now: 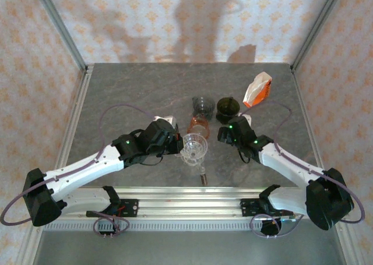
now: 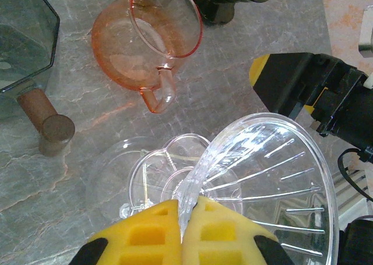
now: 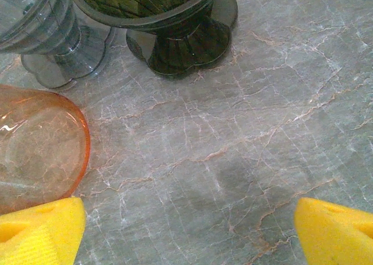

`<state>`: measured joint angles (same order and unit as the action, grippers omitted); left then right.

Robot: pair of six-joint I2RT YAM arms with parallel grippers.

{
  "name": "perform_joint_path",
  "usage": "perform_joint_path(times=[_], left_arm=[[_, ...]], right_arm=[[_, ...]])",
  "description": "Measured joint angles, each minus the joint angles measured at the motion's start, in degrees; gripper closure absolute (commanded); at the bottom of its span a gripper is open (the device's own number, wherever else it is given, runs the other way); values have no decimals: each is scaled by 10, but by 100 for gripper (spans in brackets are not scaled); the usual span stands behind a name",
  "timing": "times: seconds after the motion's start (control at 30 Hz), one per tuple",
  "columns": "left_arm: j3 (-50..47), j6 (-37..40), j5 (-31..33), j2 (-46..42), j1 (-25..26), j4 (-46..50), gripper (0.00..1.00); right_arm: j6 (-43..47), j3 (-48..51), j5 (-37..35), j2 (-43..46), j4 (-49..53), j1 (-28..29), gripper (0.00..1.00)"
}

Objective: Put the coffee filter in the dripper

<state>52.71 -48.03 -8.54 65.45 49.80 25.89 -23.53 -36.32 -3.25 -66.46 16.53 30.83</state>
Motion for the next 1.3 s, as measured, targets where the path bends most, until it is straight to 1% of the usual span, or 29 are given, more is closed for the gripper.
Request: perform_joint_path(times=[0.07, 0.1, 0.23, 0.37, 0.4, 0.47, 0.6, 0.77, 0.8, 0.97, 1.13, 1.3], left_arm=[[-1, 0, 0, 0, 0, -2, 100], [-2, -1, 0, 0, 0, -4, 96], [-5, -5, 0, -2, 0, -7, 72], [-8, -6, 4, -6, 0, -7, 64], [-8, -6, 4, -8, 0, -7, 60], [-8, -7, 5, -12, 0, -7, 52], [-8, -9, 9, -26, 0, -9, 31], [-8, -9, 21, -50, 0, -8, 11], [-8, -7, 28, -56, 0, -8, 1], [-8, 3, 65, -80, 0, 4, 0], [-18, 20, 128, -115, 0, 17, 0], [-80, 32, 188, -177, 0, 18, 1]], right_arm=[[0, 0, 0, 0, 0, 0, 8], [0, 0, 0, 0, 0, 0, 8], [0, 0, 0, 0, 0, 0, 8], [0, 0, 0, 1, 1, 0, 8], [0, 0, 0, 1, 1, 0, 8], [0, 0, 0, 1, 1, 0, 8], [0, 0, 0, 1, 2, 0, 8], [-2, 0, 0, 1, 2, 0, 7], [-3, 0, 0, 1, 2, 0, 7], [-5, 0, 3, 5, 2, 0, 7], [-15, -9, -10, 7, 12, 0, 7], [-9, -58, -43, 7, 41, -5, 13]])
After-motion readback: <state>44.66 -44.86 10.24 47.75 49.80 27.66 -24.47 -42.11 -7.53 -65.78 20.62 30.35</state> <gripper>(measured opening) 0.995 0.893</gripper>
